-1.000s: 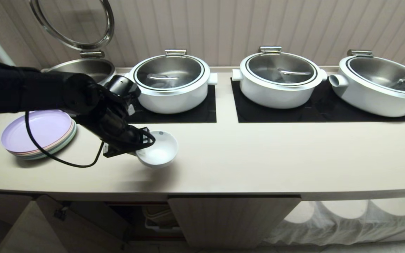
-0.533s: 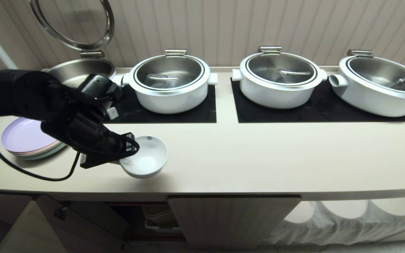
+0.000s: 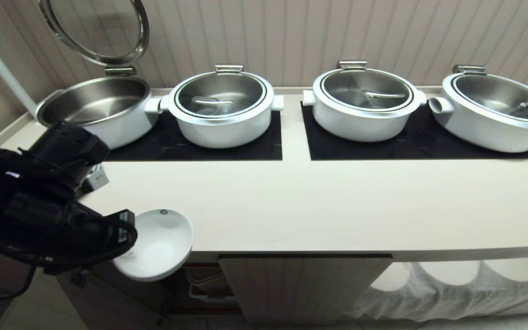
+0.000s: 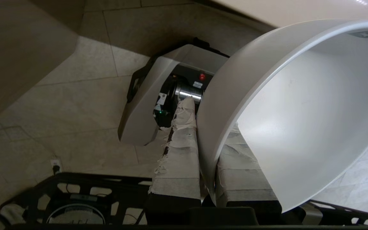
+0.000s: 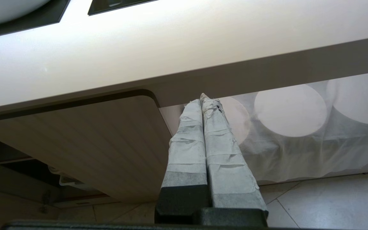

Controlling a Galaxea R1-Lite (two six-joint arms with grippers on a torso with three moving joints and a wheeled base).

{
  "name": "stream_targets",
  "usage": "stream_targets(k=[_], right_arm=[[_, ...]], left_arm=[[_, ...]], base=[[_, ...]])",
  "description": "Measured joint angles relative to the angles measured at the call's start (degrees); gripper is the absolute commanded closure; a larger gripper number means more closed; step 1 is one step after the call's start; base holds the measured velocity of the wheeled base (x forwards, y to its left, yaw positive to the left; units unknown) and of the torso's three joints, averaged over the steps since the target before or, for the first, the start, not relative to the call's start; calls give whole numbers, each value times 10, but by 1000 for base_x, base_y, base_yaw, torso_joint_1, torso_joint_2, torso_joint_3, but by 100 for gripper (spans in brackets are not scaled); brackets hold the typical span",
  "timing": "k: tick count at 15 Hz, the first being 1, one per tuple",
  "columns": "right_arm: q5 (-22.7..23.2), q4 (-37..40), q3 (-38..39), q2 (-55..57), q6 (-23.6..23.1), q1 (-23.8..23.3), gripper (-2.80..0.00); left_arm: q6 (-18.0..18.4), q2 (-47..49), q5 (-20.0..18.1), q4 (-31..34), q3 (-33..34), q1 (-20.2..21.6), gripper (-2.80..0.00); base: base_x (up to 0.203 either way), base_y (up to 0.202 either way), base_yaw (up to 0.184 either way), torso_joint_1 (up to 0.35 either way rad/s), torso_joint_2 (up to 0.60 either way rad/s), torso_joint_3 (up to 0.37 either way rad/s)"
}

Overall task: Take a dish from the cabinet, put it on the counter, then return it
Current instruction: Put it back into the cabinet

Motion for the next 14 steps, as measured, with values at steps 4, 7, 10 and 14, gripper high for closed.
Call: stream_targets(k=[4, 7, 10, 14], right_arm=[[0, 0, 0, 0, 0, 0, 0], [0, 0, 0, 0, 0, 0, 0], [0, 0, 0, 0, 0, 0, 0], [0, 0, 0, 0, 0, 0, 0]], left_arm=[[-22, -85, 3, 0, 82, 2, 0], [-39, -128, 0, 0, 122, 1, 0], [-44, -162, -1, 2, 150, -2, 0], [-67, -210, -1, 4, 178, -1, 0]], base=[[0, 0, 0, 0, 0, 0], [0, 0, 0, 0, 0, 0], [0, 0, 0, 0, 0, 0], [0, 0, 0, 0, 0, 0]])
